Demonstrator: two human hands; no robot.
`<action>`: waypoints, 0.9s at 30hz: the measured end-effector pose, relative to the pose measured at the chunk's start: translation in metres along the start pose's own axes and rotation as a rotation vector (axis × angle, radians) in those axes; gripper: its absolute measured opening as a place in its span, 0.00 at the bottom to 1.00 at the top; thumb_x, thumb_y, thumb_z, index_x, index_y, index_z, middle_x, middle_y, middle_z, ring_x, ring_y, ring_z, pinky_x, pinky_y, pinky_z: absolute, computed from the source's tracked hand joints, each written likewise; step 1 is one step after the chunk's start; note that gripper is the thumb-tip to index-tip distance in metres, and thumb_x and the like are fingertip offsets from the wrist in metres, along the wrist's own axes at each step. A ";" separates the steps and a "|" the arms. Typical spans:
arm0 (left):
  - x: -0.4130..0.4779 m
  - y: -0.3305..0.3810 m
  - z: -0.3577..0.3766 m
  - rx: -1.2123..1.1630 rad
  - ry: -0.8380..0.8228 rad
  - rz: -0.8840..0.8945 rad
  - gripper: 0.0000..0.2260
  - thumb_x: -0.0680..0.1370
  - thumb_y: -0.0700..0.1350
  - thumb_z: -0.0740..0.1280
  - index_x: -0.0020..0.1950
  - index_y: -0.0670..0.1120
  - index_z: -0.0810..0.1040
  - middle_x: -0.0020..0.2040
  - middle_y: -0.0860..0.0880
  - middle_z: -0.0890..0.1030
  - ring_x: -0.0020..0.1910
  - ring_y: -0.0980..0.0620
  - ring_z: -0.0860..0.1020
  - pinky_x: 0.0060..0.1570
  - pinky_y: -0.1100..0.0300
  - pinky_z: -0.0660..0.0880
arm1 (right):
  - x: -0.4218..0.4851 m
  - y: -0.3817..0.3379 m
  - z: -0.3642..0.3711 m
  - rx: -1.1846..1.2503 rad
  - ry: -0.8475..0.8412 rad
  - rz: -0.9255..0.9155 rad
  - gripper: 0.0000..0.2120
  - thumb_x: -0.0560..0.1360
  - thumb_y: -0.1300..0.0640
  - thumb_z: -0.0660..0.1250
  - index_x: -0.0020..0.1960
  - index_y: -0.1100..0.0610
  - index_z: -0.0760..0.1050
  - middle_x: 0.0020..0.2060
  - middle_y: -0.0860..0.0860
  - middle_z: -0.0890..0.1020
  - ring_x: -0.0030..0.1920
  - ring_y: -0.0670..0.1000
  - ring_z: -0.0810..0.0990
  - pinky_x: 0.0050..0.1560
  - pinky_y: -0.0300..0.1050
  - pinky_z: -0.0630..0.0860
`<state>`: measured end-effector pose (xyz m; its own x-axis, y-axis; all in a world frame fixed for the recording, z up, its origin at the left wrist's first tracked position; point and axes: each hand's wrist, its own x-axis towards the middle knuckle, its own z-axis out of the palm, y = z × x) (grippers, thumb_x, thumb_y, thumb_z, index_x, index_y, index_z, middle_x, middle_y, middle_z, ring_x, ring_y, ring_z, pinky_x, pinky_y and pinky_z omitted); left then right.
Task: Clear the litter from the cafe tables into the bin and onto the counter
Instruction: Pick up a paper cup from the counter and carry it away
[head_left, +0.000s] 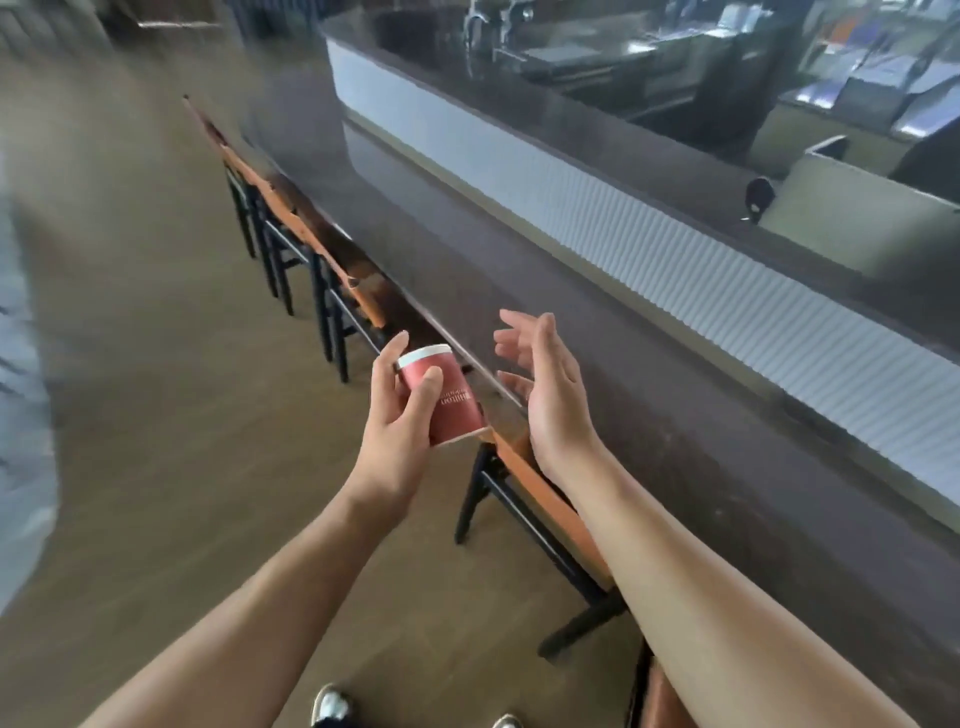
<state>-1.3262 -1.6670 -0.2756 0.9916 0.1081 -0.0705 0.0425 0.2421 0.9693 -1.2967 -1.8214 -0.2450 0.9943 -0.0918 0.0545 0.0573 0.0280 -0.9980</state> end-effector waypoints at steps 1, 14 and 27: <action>-0.004 0.007 -0.022 0.004 0.049 0.017 0.22 0.74 0.63 0.69 0.67 0.74 0.71 0.57 0.65 0.82 0.56 0.59 0.85 0.53 0.52 0.85 | 0.001 0.000 0.022 0.014 -0.046 -0.006 0.30 0.79 0.33 0.51 0.67 0.47 0.80 0.59 0.48 0.83 0.61 0.45 0.81 0.64 0.47 0.79; -0.089 0.097 -0.347 -0.020 0.619 0.204 0.20 0.79 0.55 0.68 0.69 0.70 0.70 0.63 0.56 0.80 0.60 0.55 0.82 0.66 0.42 0.80 | -0.070 0.009 0.380 0.124 -0.584 -0.059 0.22 0.82 0.35 0.55 0.64 0.43 0.81 0.58 0.48 0.85 0.61 0.45 0.82 0.63 0.49 0.81; -0.197 0.139 -0.568 -0.013 1.044 0.292 0.23 0.82 0.52 0.67 0.76 0.61 0.68 0.63 0.53 0.81 0.59 0.53 0.84 0.65 0.39 0.80 | -0.175 0.016 0.634 0.158 -0.985 -0.040 0.22 0.77 0.27 0.59 0.58 0.36 0.83 0.55 0.46 0.85 0.60 0.48 0.83 0.61 0.54 0.81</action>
<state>-1.5846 -1.1071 -0.2608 0.3696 0.9291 -0.0094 -0.1858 0.0838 0.9790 -1.4127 -1.1737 -0.2496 0.6184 0.7689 0.1623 0.0320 0.1818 -0.9828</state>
